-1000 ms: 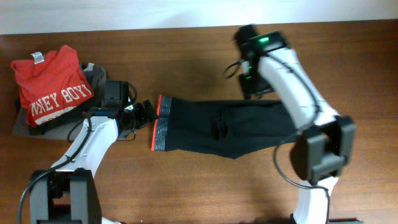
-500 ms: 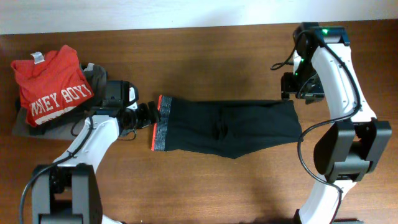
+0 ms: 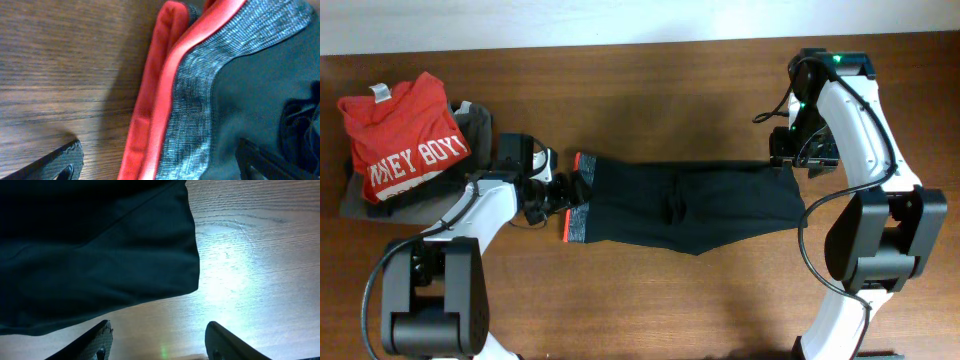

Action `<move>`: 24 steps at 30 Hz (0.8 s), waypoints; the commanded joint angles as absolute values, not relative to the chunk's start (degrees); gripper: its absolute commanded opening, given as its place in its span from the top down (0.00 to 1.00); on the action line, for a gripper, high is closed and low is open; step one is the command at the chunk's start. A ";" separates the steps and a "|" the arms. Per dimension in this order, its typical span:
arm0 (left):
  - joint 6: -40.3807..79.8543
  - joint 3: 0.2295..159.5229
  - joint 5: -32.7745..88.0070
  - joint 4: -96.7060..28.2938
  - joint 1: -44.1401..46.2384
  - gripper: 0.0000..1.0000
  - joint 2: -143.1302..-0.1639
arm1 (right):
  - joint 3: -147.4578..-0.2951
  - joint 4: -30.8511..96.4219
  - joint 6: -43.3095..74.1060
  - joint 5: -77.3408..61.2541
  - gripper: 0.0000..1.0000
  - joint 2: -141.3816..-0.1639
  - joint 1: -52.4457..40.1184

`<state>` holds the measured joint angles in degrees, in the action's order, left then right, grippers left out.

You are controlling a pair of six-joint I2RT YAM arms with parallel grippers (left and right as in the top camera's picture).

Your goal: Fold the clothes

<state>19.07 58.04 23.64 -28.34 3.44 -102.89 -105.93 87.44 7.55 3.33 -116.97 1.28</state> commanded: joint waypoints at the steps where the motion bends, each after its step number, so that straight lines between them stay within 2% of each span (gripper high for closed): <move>1: 18.06 58.15 26.92 -29.19 3.44 0.06 -106.32 | -105.54 87.39 7.97 2.96 0.36 -116.77 1.15; 4: 18.06 58.15 31.29 -28.56 3.99 0.11 -108.60 | -105.54 87.37 7.99 2.96 0.36 -116.77 1.15; 5: 18.06 58.15 32.47 -28.51 4.25 0.16 -109.19 | -105.54 87.39 7.99 2.96 0.36 -116.77 1.15; 8: 17.91 58.15 35.27 -28.69 5.19 0.22 -110.43 | -105.54 87.39 7.97 2.96 0.36 -116.77 1.15; 12: 17.89 58.15 36.42 -29.02 6.17 0.25 -110.67 | -105.54 87.39 7.99 2.96 0.36 -116.77 1.15; 15: 17.89 58.15 36.36 -29.19 6.24 0.35 -110.67 | -105.54 87.39 7.99 2.96 0.36 -116.77 1.15; 18: 17.89 58.15 36.23 -29.19 6.24 0.52 -110.67 | -105.54 87.39 7.97 2.96 0.36 -116.77 1.15; 24: 17.89 58.17 36.03 -29.19 6.22 0.67 -110.67 | -105.54 87.37 7.97 2.98 0.36 -116.77 1.15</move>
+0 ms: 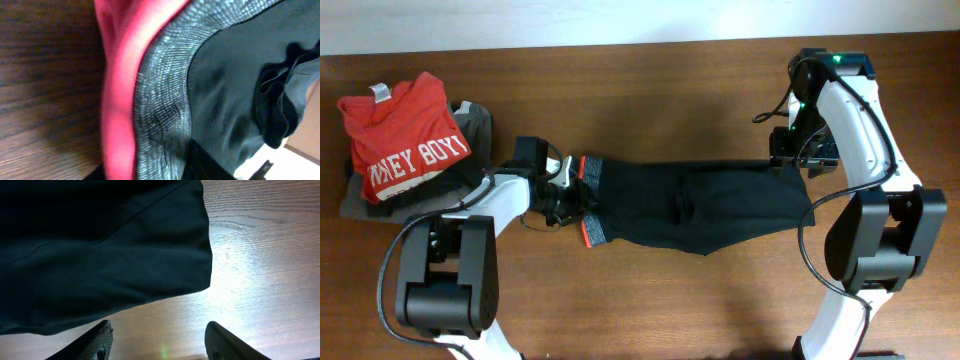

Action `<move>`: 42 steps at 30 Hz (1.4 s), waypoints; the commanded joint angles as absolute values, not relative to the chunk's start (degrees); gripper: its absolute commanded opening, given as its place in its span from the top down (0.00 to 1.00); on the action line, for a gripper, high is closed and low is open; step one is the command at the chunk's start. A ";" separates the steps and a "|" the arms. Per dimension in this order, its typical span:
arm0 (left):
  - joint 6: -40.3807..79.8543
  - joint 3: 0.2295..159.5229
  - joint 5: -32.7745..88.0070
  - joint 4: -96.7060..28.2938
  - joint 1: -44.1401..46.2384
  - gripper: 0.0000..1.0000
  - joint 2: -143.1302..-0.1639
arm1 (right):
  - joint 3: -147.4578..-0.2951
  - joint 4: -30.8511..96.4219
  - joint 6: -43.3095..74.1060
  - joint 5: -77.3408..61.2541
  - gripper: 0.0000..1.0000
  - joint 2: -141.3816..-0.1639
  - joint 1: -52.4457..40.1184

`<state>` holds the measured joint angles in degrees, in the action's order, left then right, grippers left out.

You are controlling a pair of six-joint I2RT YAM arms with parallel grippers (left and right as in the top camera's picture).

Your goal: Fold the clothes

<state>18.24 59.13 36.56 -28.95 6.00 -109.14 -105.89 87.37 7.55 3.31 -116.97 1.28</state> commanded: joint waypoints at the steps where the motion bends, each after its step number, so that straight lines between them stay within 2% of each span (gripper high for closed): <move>1: 17.89 58.17 36.03 -29.19 6.22 0.69 -110.67 | -105.54 87.39 7.97 2.98 0.36 -116.77 1.15; 4: 17.89 58.17 36.03 -29.26 6.22 0.72 -110.67 | -105.54 87.39 7.92 2.98 0.36 -116.77 1.15; 14: 17.89 58.19 34.44 -30.57 5.28 0.72 -110.65 | -105.54 87.39 7.75 3.03 0.36 -116.77 1.15; 21: 16.49 58.48 31.38 -31.20 -1.19 0.99 -108.14 | -105.54 87.42 7.75 3.20 0.36 -116.77 1.21; 30: 13.10 64.38 23.81 -39.16 -8.40 1.00 -100.97 | -105.54 87.42 6.63 3.20 0.36 -116.77 1.19; 35: 10.98 71.68 16.56 -47.83 -8.47 1.00 -98.13 | -105.54 87.37 6.20 3.53 0.36 -116.77 1.32; 42: 11.57 81.01 15.79 -54.89 -7.38 0.99 -96.82 | -105.54 86.74 6.22 3.20 0.36 -116.77 1.43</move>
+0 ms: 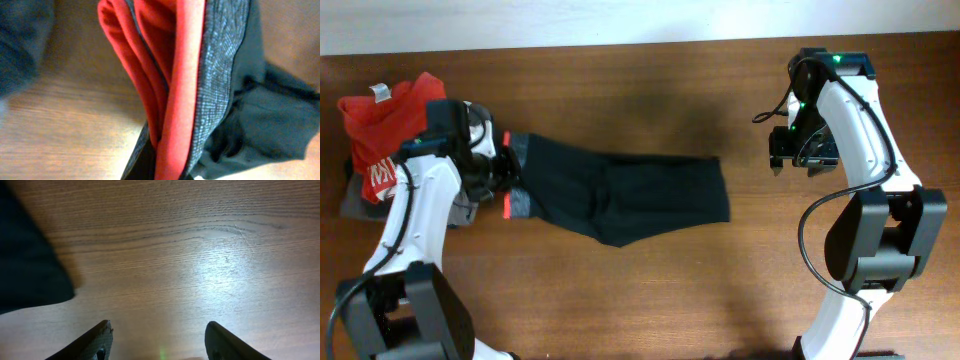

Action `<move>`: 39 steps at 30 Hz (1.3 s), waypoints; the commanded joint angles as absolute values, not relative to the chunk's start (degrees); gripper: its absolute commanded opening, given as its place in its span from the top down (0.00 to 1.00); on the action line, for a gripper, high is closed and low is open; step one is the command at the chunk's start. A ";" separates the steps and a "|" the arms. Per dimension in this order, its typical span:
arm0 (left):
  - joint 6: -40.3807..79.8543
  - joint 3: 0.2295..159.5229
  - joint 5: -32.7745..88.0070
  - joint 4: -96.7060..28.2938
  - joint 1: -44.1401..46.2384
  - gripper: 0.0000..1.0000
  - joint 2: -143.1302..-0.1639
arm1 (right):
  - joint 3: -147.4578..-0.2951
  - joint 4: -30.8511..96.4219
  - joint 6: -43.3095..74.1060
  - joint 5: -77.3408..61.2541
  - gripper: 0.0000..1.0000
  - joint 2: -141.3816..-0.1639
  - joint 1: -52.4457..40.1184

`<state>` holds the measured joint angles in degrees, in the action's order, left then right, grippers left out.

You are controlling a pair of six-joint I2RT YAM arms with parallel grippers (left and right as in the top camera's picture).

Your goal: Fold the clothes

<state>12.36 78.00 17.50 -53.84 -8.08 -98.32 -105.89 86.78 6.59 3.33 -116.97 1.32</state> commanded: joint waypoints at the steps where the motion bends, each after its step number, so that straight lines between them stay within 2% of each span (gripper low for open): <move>1: 12.40 81.82 15.84 -55.20 -6.61 1.00 -96.82 | -105.54 86.74 6.20 3.22 0.36 -116.77 1.37; 18: 19.94 82.89 14.94 -45.58 17.30 0.99 -98.37 | -105.54 86.50 6.24 3.20 0.37 -116.77 1.37; 29: 20.12 82.89 15.16 -38.15 24.05 0.98 -102.24 | -105.54 86.43 6.24 1.50 0.37 -116.79 1.37; 39: 20.12 82.89 15.77 -37.50 26.57 0.98 -105.16 | -105.54 86.08 6.24 1.08 0.37 -116.97 1.21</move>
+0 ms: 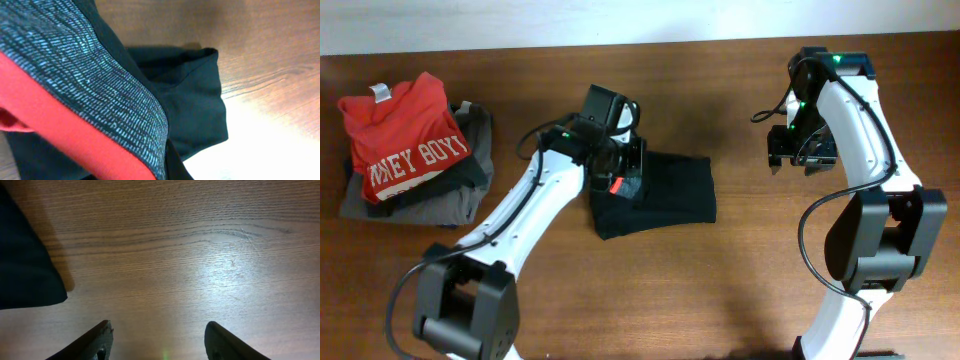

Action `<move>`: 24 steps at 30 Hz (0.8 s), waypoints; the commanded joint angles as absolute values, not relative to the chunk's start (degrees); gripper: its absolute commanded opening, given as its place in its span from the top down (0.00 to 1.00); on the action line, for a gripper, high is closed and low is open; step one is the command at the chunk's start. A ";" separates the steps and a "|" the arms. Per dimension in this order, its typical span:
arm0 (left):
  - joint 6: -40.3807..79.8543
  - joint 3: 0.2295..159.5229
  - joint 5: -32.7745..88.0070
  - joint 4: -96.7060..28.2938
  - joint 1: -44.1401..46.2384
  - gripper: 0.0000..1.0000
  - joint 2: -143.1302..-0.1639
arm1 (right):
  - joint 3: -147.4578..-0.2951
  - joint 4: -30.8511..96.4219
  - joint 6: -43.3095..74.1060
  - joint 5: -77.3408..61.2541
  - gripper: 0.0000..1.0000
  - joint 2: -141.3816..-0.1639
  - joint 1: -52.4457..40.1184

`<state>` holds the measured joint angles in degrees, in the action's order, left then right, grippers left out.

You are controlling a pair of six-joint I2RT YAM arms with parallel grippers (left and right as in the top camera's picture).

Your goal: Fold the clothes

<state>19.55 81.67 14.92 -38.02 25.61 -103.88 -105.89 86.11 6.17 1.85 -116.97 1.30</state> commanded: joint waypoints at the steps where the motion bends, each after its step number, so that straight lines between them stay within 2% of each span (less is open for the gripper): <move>1: 20.10 82.87 15.79 -37.23 26.81 0.98 -105.23 | -105.54 85.91 6.24 0.36 0.37 -117.12 1.02; 9: 20.10 82.87 15.79 -36.01 28.40 0.95 -105.23 | -102.83 78.28 4.69 -1.54 0.37 -120.25 -2.76; 13: 20.10 82.89 15.79 -36.01 28.99 0.94 -105.23 | -99.37 73.49 4.47 -2.55 0.44 -122.34 -4.34; 17: 20.10 82.87 15.73 -36.01 29.10 0.93 -105.23 | -95.68 68.40 0.78 -9.43 0.44 -123.35 -5.54; 24: 20.12 82.87 15.66 -36.21 29.10 0.92 -105.23 | -91.26 62.61 0.84 -9.52 0.44 -123.37 -7.70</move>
<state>19.55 81.67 14.92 -36.36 28.82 -104.97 -93.10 63.72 1.45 -7.90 -123.31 -6.39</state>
